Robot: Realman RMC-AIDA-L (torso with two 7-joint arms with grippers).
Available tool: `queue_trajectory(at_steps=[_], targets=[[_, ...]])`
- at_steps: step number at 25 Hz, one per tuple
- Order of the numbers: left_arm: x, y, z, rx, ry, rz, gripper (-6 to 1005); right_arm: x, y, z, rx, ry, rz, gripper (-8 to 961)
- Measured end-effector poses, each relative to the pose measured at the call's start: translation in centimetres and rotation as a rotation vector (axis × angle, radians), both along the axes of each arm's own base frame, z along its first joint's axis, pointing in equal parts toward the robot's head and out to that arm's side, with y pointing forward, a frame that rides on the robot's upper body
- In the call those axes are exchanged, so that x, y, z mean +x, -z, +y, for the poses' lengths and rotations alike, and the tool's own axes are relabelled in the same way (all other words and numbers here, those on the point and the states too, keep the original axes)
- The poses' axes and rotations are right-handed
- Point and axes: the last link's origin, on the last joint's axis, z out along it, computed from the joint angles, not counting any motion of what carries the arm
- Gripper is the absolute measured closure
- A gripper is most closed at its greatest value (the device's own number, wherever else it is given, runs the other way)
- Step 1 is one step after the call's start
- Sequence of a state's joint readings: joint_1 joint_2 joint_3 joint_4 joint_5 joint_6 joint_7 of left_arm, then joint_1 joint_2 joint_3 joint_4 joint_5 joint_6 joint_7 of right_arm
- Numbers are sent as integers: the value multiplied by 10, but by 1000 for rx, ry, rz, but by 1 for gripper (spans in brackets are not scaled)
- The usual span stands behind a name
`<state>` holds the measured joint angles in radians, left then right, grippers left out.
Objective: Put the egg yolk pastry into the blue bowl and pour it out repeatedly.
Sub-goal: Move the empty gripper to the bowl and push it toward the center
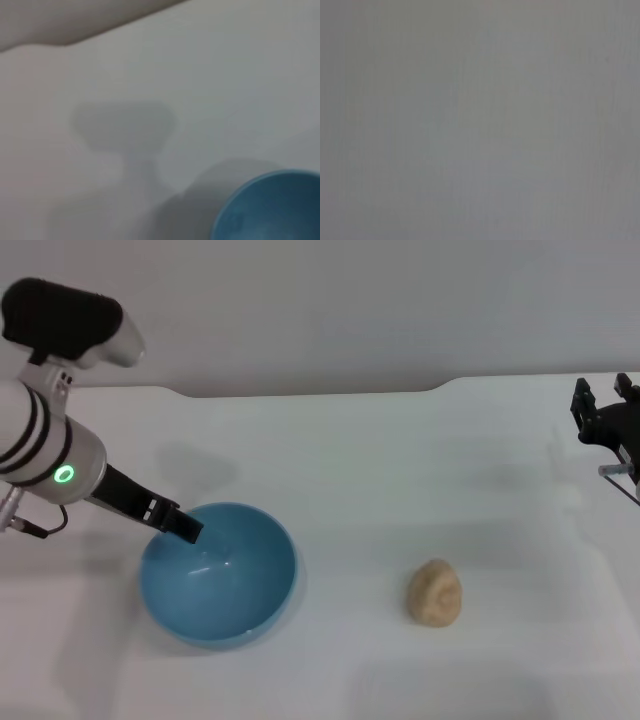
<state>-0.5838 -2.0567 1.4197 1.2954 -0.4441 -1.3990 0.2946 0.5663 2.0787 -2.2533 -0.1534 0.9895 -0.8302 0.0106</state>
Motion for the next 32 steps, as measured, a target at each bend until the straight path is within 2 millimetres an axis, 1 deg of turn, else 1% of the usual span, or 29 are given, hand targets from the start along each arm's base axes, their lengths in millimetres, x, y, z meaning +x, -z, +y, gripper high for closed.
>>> queue_trajectory(at_steps=[9,15,20,26,32], targets=[[-12,18,7,-23,-7,52,140,1,2,-3,-3,3,7,581],[-20,28,4,-71,-32,79,139,1,3,-4,-3,6,9,585],[-24,32,5,-84,-29,116,139,1,3,-4,-6,4,11,588],[-24,33,6,-78,-25,117,262,1,3,-4,-6,5,12,592],[-21,33,7,-84,-14,121,502,4,4,-7,-5,14,17,596]])
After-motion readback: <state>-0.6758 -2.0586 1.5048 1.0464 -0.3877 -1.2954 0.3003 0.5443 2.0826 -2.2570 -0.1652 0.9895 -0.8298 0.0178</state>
